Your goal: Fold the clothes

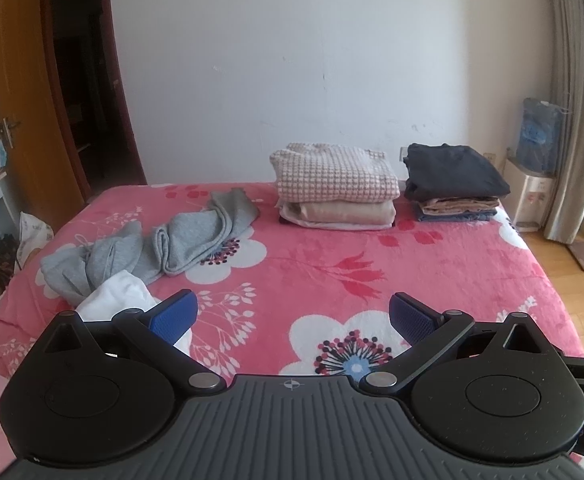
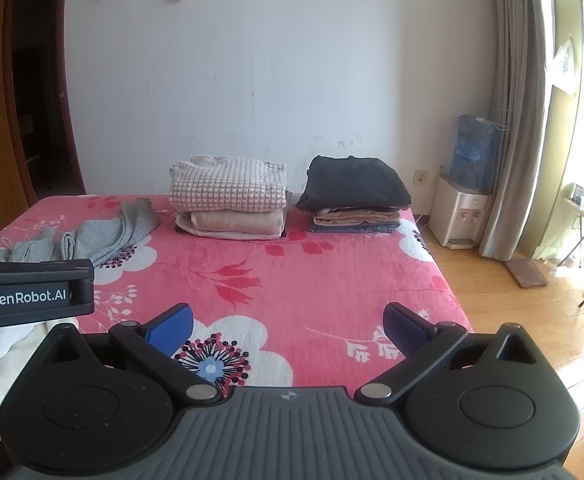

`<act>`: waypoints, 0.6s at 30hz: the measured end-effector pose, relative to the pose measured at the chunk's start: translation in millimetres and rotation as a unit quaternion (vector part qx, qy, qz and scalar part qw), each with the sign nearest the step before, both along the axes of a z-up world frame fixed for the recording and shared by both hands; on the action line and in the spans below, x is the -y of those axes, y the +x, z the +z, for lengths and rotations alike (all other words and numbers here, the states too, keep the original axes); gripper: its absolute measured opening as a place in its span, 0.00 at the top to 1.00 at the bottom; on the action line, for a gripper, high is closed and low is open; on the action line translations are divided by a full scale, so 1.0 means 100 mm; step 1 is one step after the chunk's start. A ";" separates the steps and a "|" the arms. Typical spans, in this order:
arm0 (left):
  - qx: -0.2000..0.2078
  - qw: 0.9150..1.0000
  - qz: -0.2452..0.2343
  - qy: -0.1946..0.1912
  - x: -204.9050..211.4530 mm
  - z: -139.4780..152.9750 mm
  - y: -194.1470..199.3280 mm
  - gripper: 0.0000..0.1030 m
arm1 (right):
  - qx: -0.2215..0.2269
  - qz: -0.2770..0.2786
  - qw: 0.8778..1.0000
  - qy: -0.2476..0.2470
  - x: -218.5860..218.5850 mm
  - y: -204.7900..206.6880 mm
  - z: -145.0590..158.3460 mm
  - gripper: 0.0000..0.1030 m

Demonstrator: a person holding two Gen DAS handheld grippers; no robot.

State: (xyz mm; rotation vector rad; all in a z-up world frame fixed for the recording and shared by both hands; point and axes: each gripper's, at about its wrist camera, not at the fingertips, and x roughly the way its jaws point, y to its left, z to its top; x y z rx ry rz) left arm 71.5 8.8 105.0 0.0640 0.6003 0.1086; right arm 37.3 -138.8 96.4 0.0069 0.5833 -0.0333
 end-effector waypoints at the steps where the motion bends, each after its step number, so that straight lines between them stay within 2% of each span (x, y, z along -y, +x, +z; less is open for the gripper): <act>1: -0.001 1.000 0.000 0.000 0.00 0.00 0.00 0.00 | -0.001 0.000 1.000 0.000 0.00 0.01 0.00 0.00; 18: -0.008 1.000 0.002 -0.006 0.00 -0.02 0.01 0.00 | -0.007 -0.001 1.000 0.000 0.00 0.01 -0.03 0.00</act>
